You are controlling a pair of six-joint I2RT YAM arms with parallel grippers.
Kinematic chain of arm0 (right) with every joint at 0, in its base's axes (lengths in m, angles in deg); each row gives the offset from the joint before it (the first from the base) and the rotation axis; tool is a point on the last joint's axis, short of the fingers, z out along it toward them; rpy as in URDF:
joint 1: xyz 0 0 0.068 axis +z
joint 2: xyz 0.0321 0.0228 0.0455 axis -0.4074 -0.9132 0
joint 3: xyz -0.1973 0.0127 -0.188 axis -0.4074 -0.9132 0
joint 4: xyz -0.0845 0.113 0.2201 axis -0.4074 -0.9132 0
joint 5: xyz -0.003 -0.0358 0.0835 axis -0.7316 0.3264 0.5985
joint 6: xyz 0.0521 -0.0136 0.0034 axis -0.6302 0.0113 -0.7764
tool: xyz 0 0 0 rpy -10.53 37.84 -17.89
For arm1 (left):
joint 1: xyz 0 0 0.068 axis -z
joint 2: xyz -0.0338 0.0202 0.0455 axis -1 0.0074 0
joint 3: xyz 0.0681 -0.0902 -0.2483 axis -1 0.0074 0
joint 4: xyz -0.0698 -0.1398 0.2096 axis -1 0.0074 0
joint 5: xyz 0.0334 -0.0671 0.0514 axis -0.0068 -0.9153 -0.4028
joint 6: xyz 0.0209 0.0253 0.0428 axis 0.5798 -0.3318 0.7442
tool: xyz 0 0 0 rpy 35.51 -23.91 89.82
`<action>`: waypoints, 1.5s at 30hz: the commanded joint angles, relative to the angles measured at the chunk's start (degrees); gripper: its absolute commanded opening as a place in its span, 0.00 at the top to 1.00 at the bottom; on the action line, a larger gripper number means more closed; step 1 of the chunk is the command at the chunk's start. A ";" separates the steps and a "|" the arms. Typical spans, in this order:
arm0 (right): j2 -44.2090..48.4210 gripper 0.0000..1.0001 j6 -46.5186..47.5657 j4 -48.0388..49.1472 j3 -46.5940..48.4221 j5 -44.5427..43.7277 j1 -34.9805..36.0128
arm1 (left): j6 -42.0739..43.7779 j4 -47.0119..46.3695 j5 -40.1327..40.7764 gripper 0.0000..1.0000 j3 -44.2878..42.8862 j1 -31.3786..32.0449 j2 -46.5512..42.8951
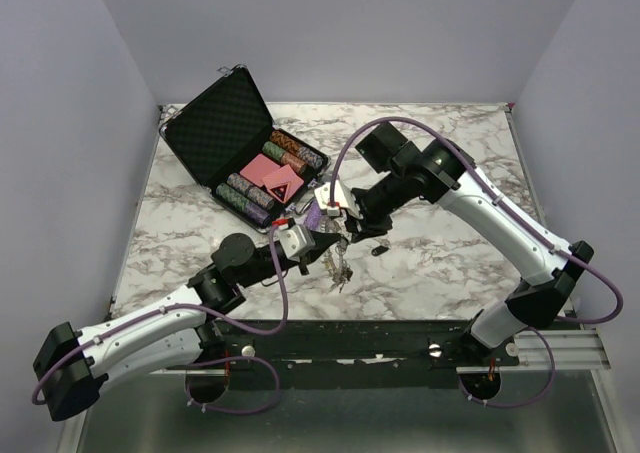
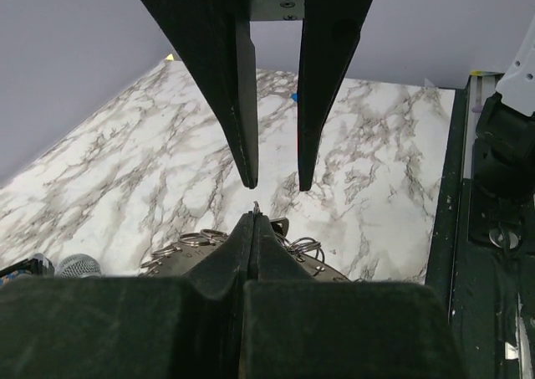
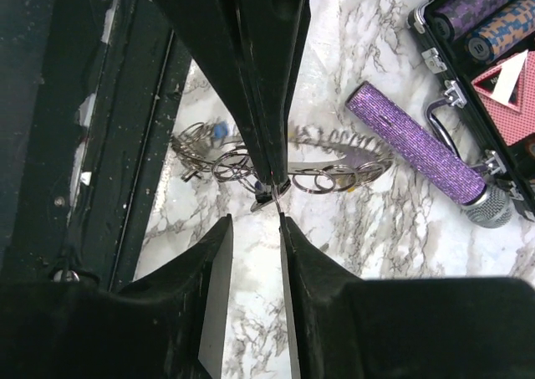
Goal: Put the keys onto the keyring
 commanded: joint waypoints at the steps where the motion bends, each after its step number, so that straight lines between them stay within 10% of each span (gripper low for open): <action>1: 1.58 0.62 -3.56 2.11 -1.53 4.91 -1.57 | -2.27 -7.52 0.28 1.00 1.82 0.01 -3.25; 28: -3.43 0.56 -12.27 6.95 0.32 29.18 -6.41 | -19.42 -34.95 -8.16 1.00 13.16 -4.56 -8.09; 45: -3.26 0.94 -10.51 5.37 -0.21 31.64 -6.33 | -19.42 -35.39 -6.14 1.00 13.42 -4.73 -7.65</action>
